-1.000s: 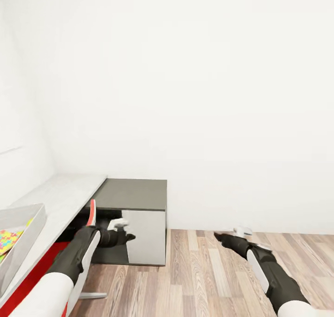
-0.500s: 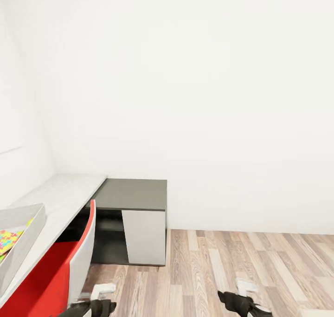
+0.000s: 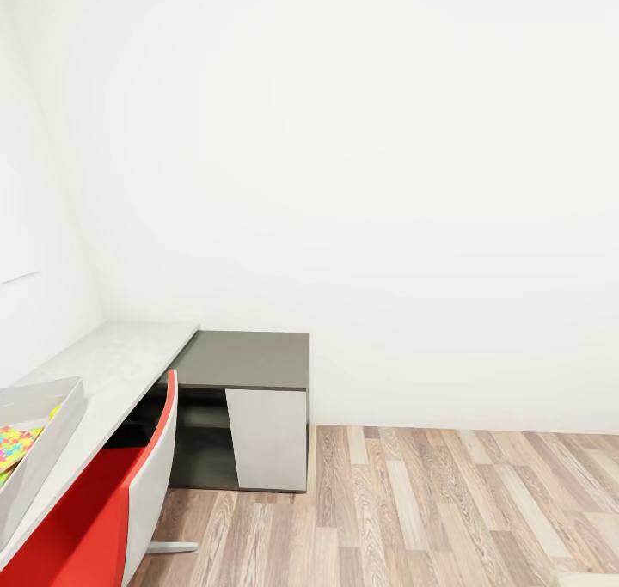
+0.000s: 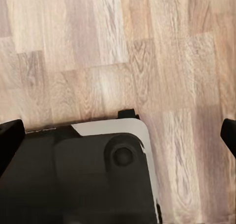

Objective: Put all the toys in the child's room - the three board games (two on the bed and one on the table), the two jigsaw puzzles on the table, and the tennis ball on the table - inside the toy box on the table in the child's room.

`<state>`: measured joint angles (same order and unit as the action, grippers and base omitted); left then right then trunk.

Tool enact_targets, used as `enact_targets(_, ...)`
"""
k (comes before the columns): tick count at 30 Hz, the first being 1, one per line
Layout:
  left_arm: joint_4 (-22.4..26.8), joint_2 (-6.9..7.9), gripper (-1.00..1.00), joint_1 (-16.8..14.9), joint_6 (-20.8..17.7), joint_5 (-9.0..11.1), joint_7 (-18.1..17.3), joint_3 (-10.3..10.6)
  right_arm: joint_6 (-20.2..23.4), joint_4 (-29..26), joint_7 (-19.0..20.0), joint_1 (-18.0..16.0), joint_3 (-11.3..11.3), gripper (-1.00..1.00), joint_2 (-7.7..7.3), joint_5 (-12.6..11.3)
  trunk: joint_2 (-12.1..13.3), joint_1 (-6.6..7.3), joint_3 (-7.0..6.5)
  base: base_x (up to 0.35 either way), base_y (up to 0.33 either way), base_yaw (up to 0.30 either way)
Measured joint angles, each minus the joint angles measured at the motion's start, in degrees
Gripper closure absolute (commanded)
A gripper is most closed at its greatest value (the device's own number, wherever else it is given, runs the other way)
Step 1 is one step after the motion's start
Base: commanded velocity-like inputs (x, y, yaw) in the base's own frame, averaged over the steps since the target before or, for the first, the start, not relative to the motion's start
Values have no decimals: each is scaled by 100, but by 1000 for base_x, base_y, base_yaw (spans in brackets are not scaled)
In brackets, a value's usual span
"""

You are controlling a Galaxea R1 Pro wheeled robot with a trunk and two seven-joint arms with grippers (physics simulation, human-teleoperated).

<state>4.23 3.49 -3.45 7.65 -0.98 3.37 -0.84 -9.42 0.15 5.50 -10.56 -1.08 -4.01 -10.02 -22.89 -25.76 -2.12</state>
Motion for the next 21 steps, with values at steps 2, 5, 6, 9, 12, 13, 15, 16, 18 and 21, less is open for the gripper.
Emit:
enact_targets(2,-1,-3,-100,131,7,-3,9,1,-17,2,-4,198,1,-100,3,1,0,0,-1,0,0,0)
enact_targets(5,-3,-32,-100,237,-2,-4,16,3,-33,3,-8,487,1,-100,24,2,0,-1,-2,0,0,0)
enact_targets(6,-3,-34,-100,251,13,1,15,0,-35,3,-8,544,-1,-100,41,2,0,-1,-2,0,0,0)
enact_targets(9,21,-41,-100,266,42,-9,12,-17,-27,-1,-43,618,-4,-100,65,-1,1,-1,-2,0,0,0)
enact_targets(12,74,-52,-100,239,61,5,12,-39,-33,-5,-119,644,-10,-100,74,-33,1,-1,-2,0,0,0)
enact_targets(13,84,-53,-100,233,62,7,12,-44,-32,-6,-133,648,-18,-100,70,-52,1,-1,-3,0,0,0)
enact_targets(15,90,-50,-100,227,59,-1,11,-33,-27,-6,-150,652,-24,-100,63,-62,1,-1,-2,0,0,0)
enact_targets(16,89,-50,-100,226,57,-3,11,-29,-24,-6,-152,652,-23,-100,61,-58,1,-1,-2,0,0,0)
enact_targets(18,87,-50,-100,225,53,-8,10,-21,-16,-6,-155,653,-22,-100,50,-43,1,-1,-2,0,0,0)
enact_targets(21,85,-49,-100,224,51,-16,10,-24,6,-6,-163,653,-22,-100,48,-28,1,-1,2,0,0,0)
